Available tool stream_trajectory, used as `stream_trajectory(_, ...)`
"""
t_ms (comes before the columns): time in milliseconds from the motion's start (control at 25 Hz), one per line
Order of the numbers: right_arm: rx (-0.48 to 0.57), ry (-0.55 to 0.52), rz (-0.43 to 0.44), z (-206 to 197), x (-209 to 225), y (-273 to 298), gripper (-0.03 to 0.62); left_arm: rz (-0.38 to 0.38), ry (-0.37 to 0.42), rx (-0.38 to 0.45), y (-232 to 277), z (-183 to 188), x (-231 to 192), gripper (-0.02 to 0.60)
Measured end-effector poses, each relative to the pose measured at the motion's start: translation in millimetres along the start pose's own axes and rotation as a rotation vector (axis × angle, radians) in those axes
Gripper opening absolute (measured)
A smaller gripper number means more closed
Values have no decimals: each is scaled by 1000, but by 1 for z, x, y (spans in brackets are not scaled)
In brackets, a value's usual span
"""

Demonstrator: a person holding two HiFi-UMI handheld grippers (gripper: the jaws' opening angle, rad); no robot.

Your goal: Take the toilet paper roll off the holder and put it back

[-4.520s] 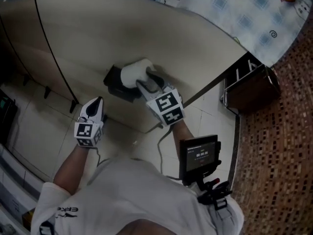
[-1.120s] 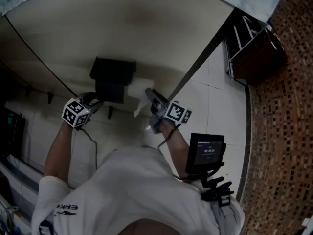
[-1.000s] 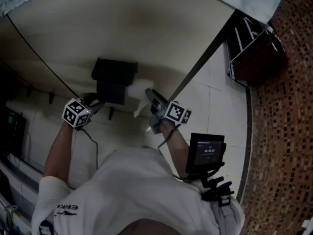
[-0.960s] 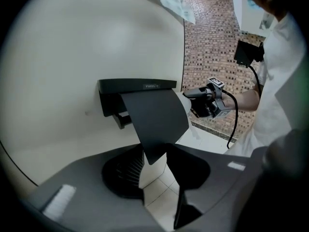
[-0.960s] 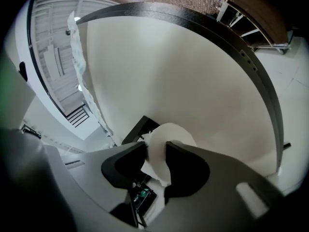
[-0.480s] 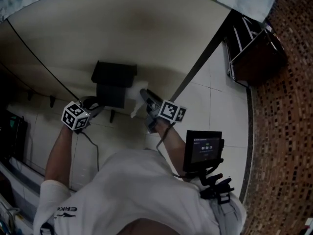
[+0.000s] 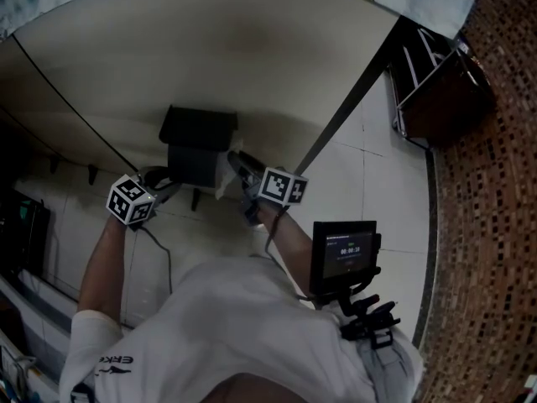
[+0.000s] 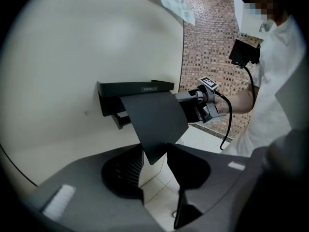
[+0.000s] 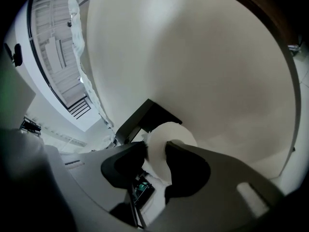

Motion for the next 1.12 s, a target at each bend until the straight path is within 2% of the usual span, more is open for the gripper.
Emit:
stream_trajectory(720,-180,-43,68,-6,-3,29,160,-1,3,-1,-3,0,4,150)
stream_trajectory(960,-202,-49,92,-6,-5,31,162,3,2,0,-6,-2,3,150)
stream_trajectory(1120,-223,-71,111,-7,-7,32,212,5,-1,0,-7,-4,1,150)
Point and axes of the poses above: the fingertips, and each gripper's own axes: y forward along the fingers, x to its right, z out of its top, the point moved 8 cm from there along -y, backward along the fingers, and after that the axes turned 12 degrees about z, right-handed, at the moved point
